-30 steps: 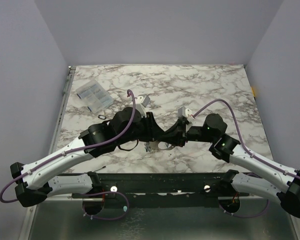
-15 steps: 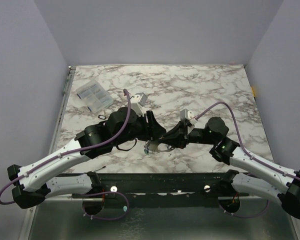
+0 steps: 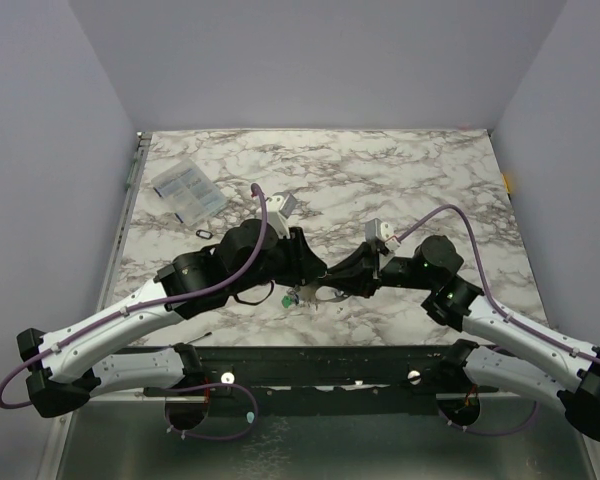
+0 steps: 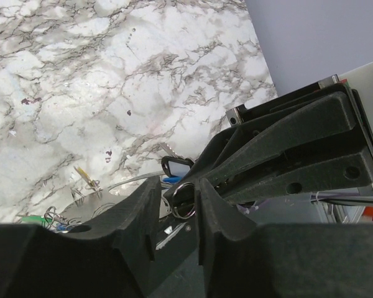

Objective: Put the keys on the keyring

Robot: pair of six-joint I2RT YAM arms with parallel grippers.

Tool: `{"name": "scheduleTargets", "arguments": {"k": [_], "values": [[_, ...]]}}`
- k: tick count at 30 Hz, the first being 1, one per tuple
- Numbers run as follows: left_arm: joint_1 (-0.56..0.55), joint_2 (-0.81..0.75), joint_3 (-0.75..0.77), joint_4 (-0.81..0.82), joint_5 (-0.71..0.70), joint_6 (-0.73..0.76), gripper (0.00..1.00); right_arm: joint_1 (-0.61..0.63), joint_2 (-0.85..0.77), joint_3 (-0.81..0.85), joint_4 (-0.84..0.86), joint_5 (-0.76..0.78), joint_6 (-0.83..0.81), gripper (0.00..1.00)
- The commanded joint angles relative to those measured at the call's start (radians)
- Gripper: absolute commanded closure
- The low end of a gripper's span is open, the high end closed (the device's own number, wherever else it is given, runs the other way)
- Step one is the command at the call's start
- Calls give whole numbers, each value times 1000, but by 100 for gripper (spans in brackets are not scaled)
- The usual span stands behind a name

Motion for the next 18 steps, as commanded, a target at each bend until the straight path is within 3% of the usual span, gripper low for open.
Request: {"name": "scheduleTargets", "arguments": {"k": [1, 7, 13, 17, 18], "values": [[1, -8, 9, 17, 19, 17, 69, 4, -7, -1, 43, 17, -7, 99], [1, 3, 15, 24, 37, 18, 81, 4, 2, 3, 34, 24, -9, 99], [0, 15, 24, 25, 51, 9, 99, 4, 11, 7, 28, 26, -14, 99], [2, 24, 33, 24, 54, 7, 100, 4, 21, 11, 4, 39, -25, 98], [1, 24, 35, 24, 53, 10, 100, 4, 23, 16, -7, 39, -26, 93]]}}
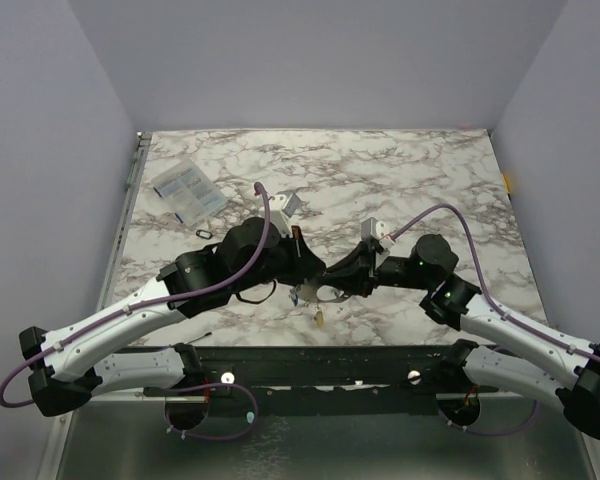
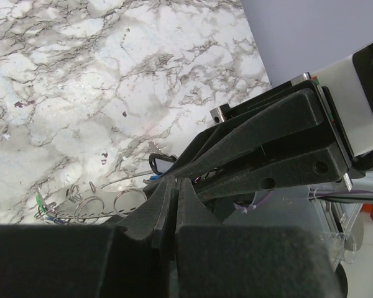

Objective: Put the keys on the keyring

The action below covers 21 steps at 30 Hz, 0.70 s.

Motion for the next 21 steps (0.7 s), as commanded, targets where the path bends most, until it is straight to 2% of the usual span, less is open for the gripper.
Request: {"name": "scheduleTargets", "arguments": {"k": [1, 5, 8, 13, 21], "values": [[0, 12, 28, 6, 26, 8, 100, 4, 6, 21, 15, 15, -19, 84], [0, 19, 32, 6, 34, 28, 100, 4, 0, 38, -3, -25, -20, 52], [0, 25, 33, 6, 38, 49, 100, 4, -7, 56, -20, -60, -14, 39], [0, 31, 31, 6, 35, 69, 100, 5, -7, 100, -93, -70, -23, 36], [0, 26, 30, 6, 30, 75, 100, 4, 19, 128, -213, -37, -83, 42]]}}
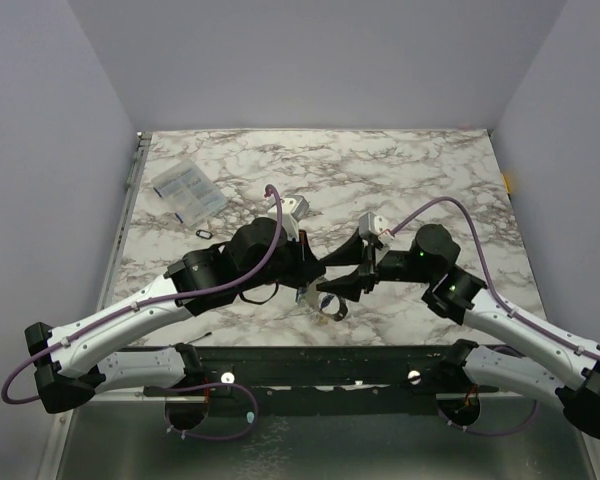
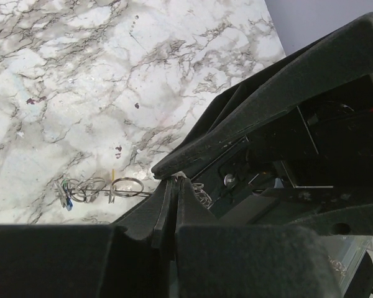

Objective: Put the keys on the keyring

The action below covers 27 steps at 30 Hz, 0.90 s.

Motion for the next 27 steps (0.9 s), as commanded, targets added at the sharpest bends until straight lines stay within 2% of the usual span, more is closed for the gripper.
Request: {"name": "scheduleTargets", "arguments": {"k": [1, 6, 10, 23, 27], "values": [[1, -8, 29, 26, 17, 15, 100, 4, 16, 19, -86, 13, -38, 44], [1, -17, 26, 29, 11, 12, 100, 4, 44, 25, -115, 45, -39, 56], [1, -17, 21, 34, 14, 12, 100, 5, 57, 20, -96, 56, -31, 74], [1, -24, -1, 47, 16, 7, 100, 4, 42, 0, -14, 33, -12, 99], [1, -24, -7, 50, 14, 6, 100, 4, 20, -30, 50, 5, 13, 99]]}}
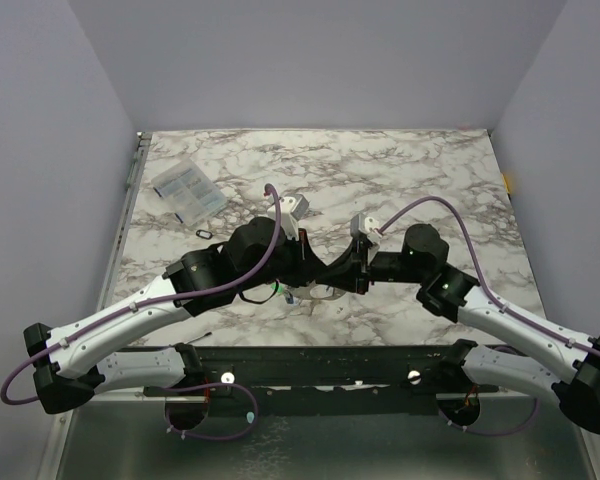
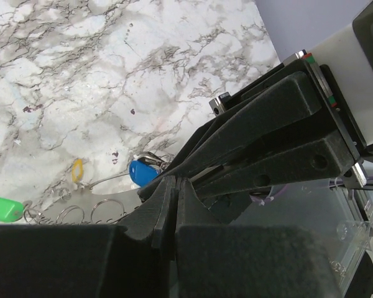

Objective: Put the keys on the keyring

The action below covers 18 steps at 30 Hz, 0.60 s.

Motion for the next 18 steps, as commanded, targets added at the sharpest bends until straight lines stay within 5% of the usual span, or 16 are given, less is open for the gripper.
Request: {"name": "scheduleTargets", "arguments": {"k": [1, 6, 13, 18], "values": [[0, -20, -8, 34, 11, -7, 100, 4, -35, -31, 123, -37, 33, 99], [0, -36, -11, 42, 1, -7, 98, 4, -54, -59, 174, -52, 47, 99], [0, -91, -4, 34, -70, 10, 42, 4, -67, -65, 146, -15, 48, 99], [0, -133, 14, -64, -262, 23, 9, 4, -100, -27, -3, 109, 65, 99]]}}
